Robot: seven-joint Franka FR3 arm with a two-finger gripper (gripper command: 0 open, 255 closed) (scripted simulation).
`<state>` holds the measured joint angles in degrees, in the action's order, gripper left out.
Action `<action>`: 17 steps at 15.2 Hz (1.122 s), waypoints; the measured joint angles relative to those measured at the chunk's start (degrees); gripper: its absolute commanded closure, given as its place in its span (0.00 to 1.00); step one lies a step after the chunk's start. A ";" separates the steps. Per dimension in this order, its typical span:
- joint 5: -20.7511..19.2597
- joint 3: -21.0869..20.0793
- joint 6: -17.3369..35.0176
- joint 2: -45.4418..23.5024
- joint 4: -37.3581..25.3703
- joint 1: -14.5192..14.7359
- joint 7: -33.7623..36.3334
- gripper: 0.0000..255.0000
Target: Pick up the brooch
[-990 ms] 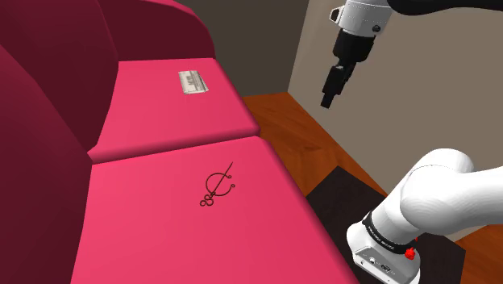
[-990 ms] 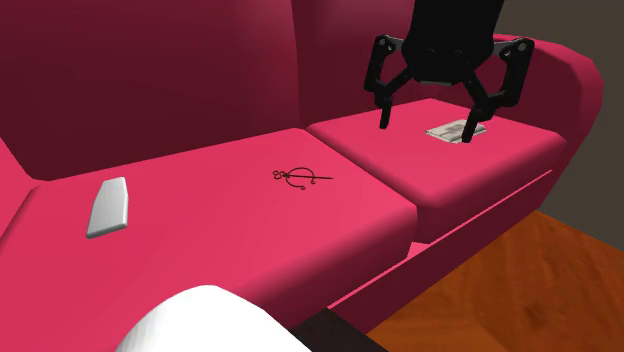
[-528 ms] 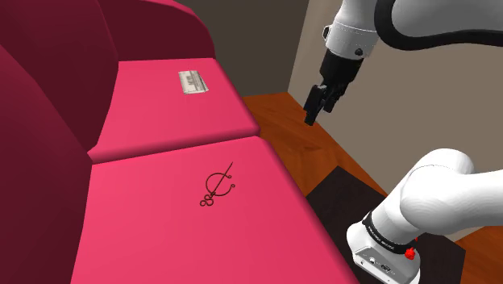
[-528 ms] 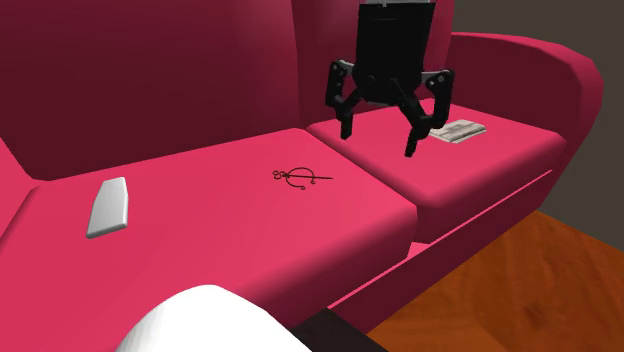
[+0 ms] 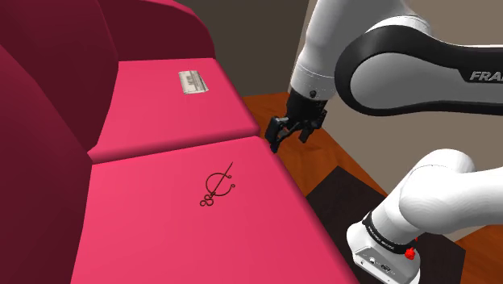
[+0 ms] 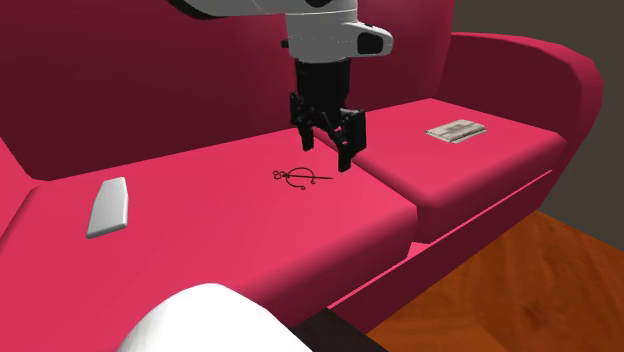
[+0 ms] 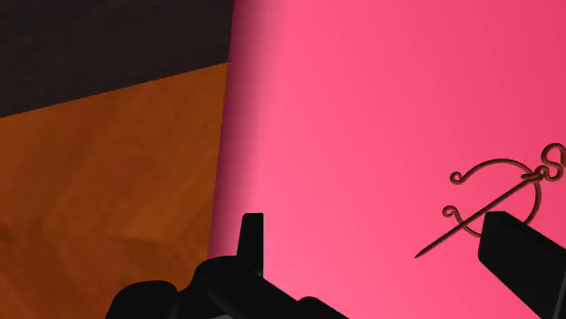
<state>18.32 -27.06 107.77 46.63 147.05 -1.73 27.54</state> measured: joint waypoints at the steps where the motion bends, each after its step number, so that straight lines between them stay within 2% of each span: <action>1: 0.83 -2.06 1.67 -1.22 -0.21 -0.56 2.79 0.00; 6: 3.51 -13.16 9.61 -7.92 -2.64 -4.62 17.35 0.00; 10: 2.14 -23.25 15.78 -15.37 -6.94 -11.38 29.61 0.00; 13: -1.46 -32.90 20.08 -21.71 -10.92 -18.98 40.21 0.00; 15: -6.06 -41.34 22.45 -26.81 -14.43 -26.94 48.03 0.00; 16: -8.90 -46.81 23.57 -29.49 -16.14 -31.97 52.25 0.00; 17: -10.27 -49.90 24.61 -30.64 -16.36 -34.83 54.52 0.00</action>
<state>8.05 -76.96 132.38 16.00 130.69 -36.55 82.06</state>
